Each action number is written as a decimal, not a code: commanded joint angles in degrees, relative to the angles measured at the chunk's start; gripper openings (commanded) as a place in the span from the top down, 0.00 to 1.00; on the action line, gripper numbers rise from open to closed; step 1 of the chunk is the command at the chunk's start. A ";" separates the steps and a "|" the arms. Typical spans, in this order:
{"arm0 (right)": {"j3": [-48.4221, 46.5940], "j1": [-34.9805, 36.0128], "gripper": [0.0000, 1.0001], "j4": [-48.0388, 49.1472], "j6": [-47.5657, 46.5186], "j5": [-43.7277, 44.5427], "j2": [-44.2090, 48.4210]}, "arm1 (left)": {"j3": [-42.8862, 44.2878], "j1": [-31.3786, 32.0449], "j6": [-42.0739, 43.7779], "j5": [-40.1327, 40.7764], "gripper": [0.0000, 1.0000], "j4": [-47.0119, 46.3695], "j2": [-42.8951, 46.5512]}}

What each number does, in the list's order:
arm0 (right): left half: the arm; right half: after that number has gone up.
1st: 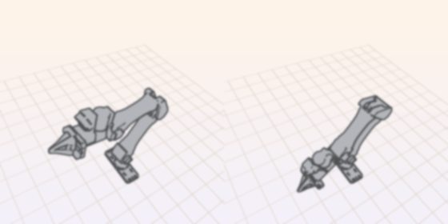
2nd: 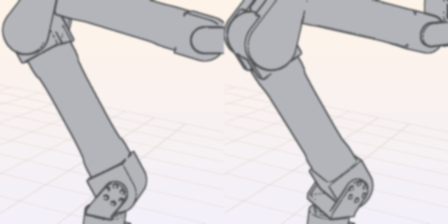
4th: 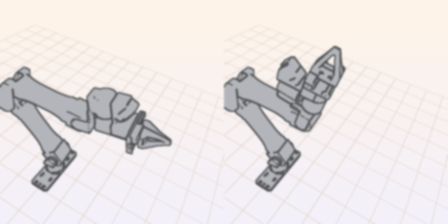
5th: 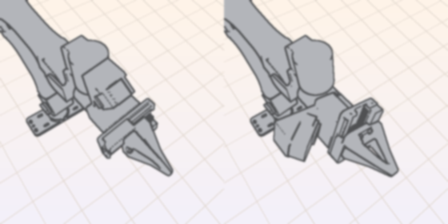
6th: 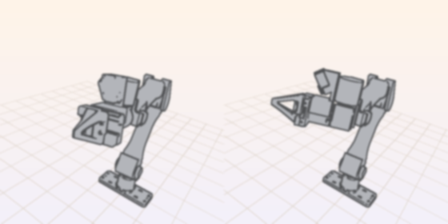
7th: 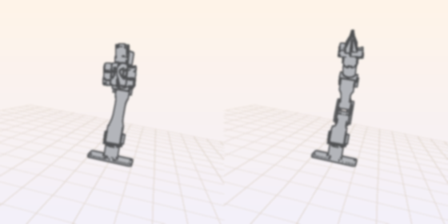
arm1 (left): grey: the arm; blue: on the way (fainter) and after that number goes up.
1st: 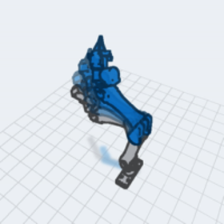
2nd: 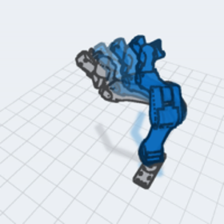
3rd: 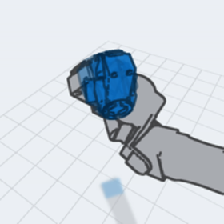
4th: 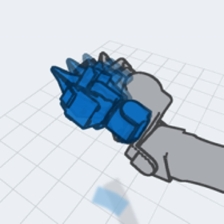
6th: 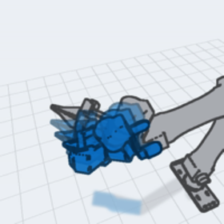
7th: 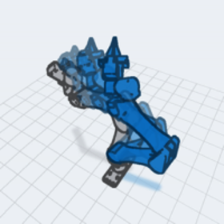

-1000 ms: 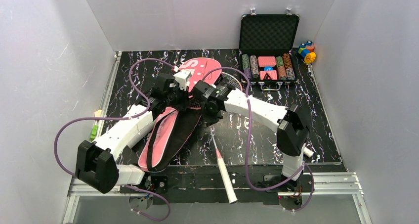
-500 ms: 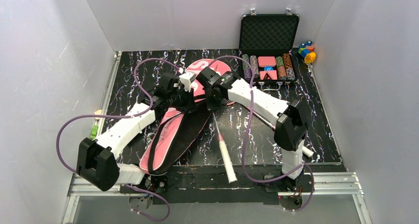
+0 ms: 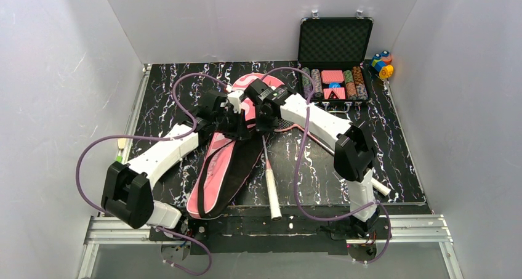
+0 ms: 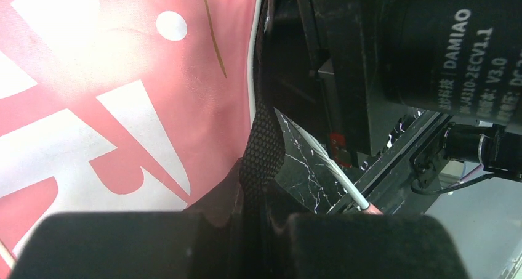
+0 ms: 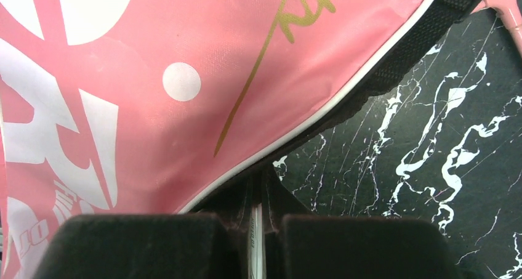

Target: Pack up the badminton gear

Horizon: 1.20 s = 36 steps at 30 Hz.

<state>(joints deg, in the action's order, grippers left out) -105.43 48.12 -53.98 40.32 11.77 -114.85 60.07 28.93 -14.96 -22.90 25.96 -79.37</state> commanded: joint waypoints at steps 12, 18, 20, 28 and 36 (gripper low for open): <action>16.03 -1.47 0.57 20.10 0.30 -13.67 6.50 | -2.65 1.22 -2.09 -6.98 1.00 -6.95 -6.50; 21.85 -2.75 0.42 22.02 1.05 -12.15 10.32 | -3.18 1.22 -0.25 -6.46 1.00 -6.79 -4.85; 24.93 -4.34 0.41 23.15 1.73 -10.46 12.17 | -3.46 1.15 -0.01 -6.25 1.00 -6.65 -3.99; 34.15 -8.65 0.45 32.74 4.78 -11.35 12.38 | -2.11 0.96 -0.15 -6.00 1.00 -4.98 -1.74; 35.97 -9.79 0.49 42.19 9.46 -11.35 8.20 | -2.66 0.74 -0.11 -6.02 1.00 -4.86 -0.64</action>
<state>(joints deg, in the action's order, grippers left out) -70.28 38.63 -19.27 46.63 0.60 -104.99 57.06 29.56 -15.16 -26.15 20.53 -84.03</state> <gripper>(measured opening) 0.522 0.043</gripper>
